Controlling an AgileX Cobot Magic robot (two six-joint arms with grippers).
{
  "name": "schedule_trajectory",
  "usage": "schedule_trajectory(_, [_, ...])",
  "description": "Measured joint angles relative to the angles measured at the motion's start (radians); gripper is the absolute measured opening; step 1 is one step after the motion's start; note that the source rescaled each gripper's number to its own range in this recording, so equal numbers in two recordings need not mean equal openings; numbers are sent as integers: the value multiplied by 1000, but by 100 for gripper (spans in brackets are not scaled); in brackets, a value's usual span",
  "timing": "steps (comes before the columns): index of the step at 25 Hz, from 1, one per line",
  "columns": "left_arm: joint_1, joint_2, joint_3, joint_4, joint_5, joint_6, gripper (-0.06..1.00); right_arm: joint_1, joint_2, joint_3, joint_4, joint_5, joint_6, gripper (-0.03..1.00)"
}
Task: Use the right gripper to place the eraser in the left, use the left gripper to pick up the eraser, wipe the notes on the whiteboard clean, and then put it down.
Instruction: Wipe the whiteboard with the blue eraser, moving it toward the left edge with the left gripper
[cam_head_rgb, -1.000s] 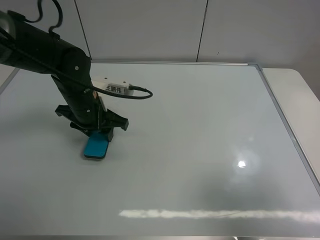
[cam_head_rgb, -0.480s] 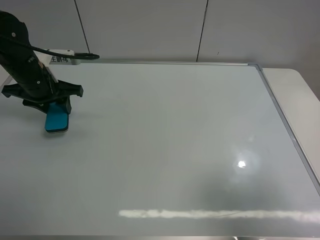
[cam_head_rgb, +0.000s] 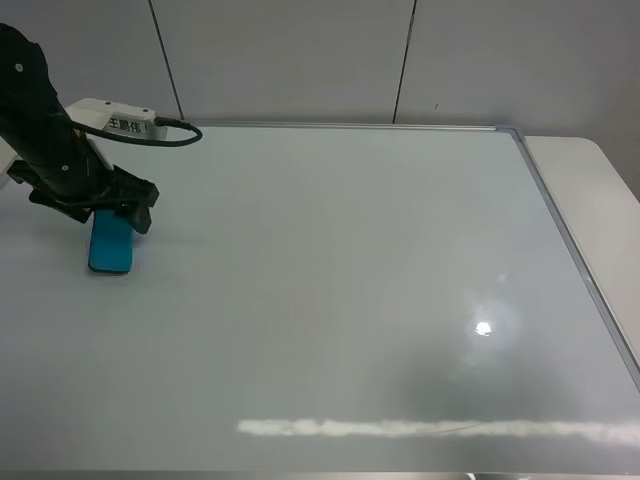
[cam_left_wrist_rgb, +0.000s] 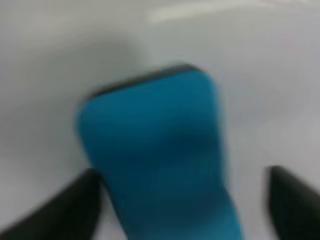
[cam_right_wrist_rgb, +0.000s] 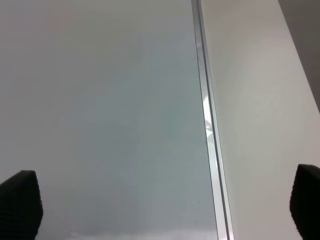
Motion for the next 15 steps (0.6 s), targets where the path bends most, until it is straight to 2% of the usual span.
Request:
schedule_trajectory(1, [0, 5, 0, -7, 0, 6, 82, 0, 0, 0, 0, 0, 0, 100])
schedule_trajectory(2, [0, 13, 0, -12, 0, 6, 90, 0, 0, 0, 0, 0, 0, 100])
schedule_trajectory(4, [0, 21, 0, -15, 0, 6, 96, 0, 0, 0, 0, 0, 0, 100])
schedule_trajectory(10, [0, 6, 0, -13, 3, 6, 99, 0, 0, 0, 0, 0, 0, 100])
schedule_trajectory(15, [-11, -97, 0, 5, 19, 6, 99, 0, 0, 0, 0, 0, 0, 100])
